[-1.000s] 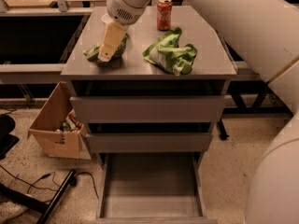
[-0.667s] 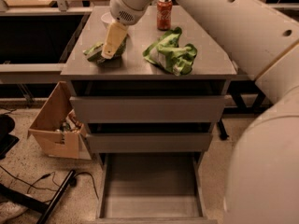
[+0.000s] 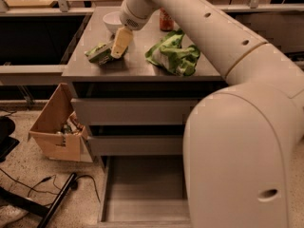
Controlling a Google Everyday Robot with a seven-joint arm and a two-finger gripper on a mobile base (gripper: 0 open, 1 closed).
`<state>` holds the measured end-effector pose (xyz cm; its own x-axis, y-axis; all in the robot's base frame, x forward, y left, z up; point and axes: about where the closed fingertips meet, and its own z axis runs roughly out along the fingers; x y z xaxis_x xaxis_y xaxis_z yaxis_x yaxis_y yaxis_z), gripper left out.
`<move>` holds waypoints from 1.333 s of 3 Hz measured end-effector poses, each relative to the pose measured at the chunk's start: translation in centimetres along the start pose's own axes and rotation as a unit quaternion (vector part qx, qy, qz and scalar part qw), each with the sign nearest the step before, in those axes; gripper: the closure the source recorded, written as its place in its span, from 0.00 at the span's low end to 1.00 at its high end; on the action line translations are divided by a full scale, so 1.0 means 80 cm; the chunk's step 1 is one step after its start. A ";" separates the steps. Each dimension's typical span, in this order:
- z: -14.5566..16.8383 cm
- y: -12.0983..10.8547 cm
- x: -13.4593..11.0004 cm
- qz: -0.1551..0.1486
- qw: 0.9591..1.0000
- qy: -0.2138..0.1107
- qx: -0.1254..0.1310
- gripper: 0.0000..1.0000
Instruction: Place green jalapeno chip bag into bottom drawer
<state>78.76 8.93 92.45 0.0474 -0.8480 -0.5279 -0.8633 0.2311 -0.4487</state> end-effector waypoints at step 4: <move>0.028 0.005 -0.011 0.009 1.000 0.008 -0.009 0.85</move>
Offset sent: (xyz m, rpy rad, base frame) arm 0.0070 0.0151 -0.0111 -0.0058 0.0219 -0.0099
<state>79.48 10.85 91.14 0.0244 -0.8517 -0.5235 -0.8728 0.2372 -0.4266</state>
